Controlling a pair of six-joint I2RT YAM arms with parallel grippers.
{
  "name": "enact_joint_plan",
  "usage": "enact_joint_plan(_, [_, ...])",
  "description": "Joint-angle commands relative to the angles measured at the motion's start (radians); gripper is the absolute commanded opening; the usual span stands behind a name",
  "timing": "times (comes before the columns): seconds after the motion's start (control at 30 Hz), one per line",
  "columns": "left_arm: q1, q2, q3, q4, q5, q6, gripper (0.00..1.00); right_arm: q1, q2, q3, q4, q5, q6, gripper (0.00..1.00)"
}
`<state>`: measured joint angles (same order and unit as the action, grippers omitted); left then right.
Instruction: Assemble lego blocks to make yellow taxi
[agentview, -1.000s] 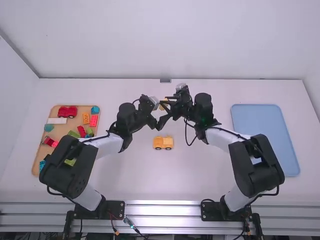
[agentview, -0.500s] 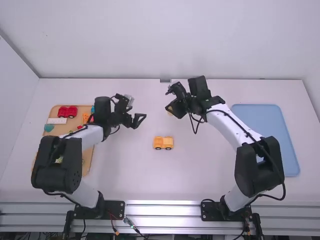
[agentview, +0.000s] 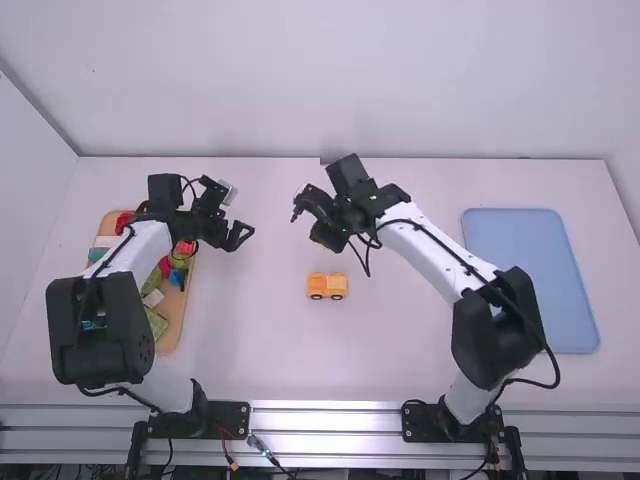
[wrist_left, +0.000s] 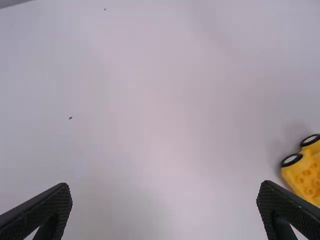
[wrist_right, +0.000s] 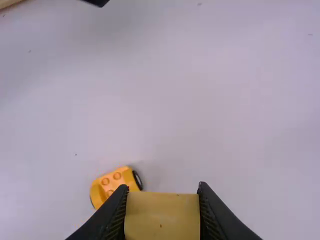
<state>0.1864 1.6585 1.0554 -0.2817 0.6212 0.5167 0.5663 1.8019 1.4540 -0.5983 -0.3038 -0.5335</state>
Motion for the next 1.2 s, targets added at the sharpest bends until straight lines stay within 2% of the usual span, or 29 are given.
enact_joint_plan(0.0, [0.003, -0.024, 0.034, -0.032, -0.074, 0.060, 0.99, 0.034, 0.102, 0.093, -0.041, 0.013, -0.055, 0.13])
enact_joint_plan(0.07, [0.003, -0.024, 0.042, -0.054, -0.113, 0.079, 0.99, 0.061, 0.193, 0.196, -0.114, 0.011, -0.078, 0.07])
enact_joint_plan(0.3, [0.029, -0.024, 0.035, -0.088, -0.144, 0.283, 0.99, 0.154, 0.378, 0.408, -0.281, -0.010, -0.182, 0.09])
enact_joint_plan(0.47, [0.132, -0.026, 0.034, -0.089, 0.003, 0.383, 0.99, 0.199, 0.452, 0.453, -0.311, 0.021, -0.204, 0.09])
enact_joint_plan(0.6, [0.322, -0.037, -0.003, -0.084, 0.280, 0.445, 0.99, 0.219, 0.489, 0.457, -0.315, 0.028, -0.197, 0.09])
enact_joint_plan(0.7, [0.392, -0.061, -0.060, -0.040, 0.358, 0.438, 0.99, 0.220, 0.499, 0.457, -0.296, 0.010, -0.183, 0.09])
enact_joint_plan(0.77, [0.406, -0.084, -0.101, 0.005, 0.352, 0.417, 0.99, 0.223, 0.510, 0.457, -0.288, 0.029, -0.169, 0.09])
enact_joint_plan(0.9, [0.389, -0.207, -0.256, 0.200, 0.165, 0.237, 0.99, 0.241, 0.544, 0.457, -0.288, 0.066, -0.173, 0.09])
enact_joint_plan(0.97, [0.381, -0.320, -0.371, 0.325, 0.145, 0.188, 0.99, 0.249, 0.557, 0.457, -0.282, 0.092, -0.174, 0.09])
enact_joint_plan(1.17, [0.408, -0.520, -0.530, 0.495, 0.059, 0.031, 0.99, 0.260, 0.566, 0.457, -0.299, 0.095, -0.182, 0.08])
